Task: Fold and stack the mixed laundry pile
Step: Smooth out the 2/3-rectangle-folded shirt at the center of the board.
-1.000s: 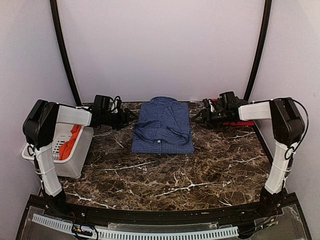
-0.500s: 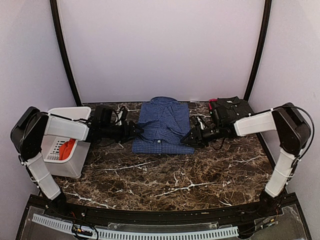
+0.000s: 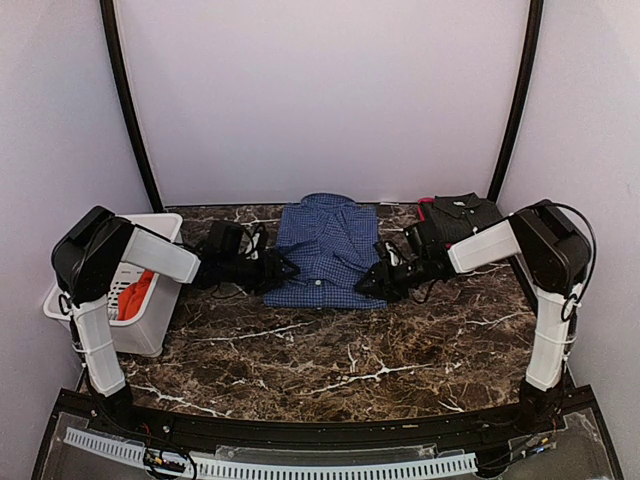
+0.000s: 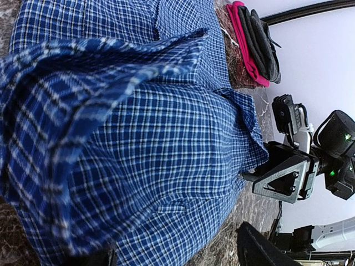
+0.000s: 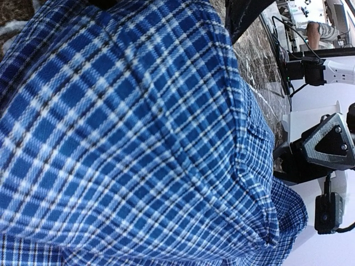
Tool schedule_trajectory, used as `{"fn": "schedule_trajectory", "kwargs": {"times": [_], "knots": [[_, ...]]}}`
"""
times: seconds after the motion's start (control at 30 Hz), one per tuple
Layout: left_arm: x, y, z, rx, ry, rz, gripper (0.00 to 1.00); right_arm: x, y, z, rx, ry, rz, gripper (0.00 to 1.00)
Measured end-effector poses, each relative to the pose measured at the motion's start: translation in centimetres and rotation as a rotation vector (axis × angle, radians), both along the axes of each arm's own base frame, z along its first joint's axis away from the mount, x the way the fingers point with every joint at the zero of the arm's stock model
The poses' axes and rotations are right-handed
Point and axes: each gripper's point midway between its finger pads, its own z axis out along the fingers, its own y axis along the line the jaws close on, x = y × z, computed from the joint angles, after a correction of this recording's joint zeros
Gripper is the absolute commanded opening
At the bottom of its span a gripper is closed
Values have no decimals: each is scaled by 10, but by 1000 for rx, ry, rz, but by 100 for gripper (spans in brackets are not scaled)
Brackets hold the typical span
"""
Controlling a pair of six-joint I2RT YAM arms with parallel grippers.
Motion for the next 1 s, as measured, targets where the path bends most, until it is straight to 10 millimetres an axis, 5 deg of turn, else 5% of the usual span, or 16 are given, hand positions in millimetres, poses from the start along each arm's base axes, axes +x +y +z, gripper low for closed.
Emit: {"fn": "schedule_trajectory", "kwargs": {"times": [0.2,0.4,0.57,0.7,1.0], "knots": [[12,-6,-6,4,-1,6,70,18,4,8,-6,-38,-28,46],[32,-14,13,-1,-52,9,53,44,11,18,-3,-84,-52,38],[45,-19,27,-16,-88,8,53,61,9,22,0,-94,-73,38],[66,-21,34,-37,-108,15,55,93,0,35,17,-134,-118,40],[146,-5,35,-64,-173,68,62,180,-23,49,56,-225,-207,47]]}}
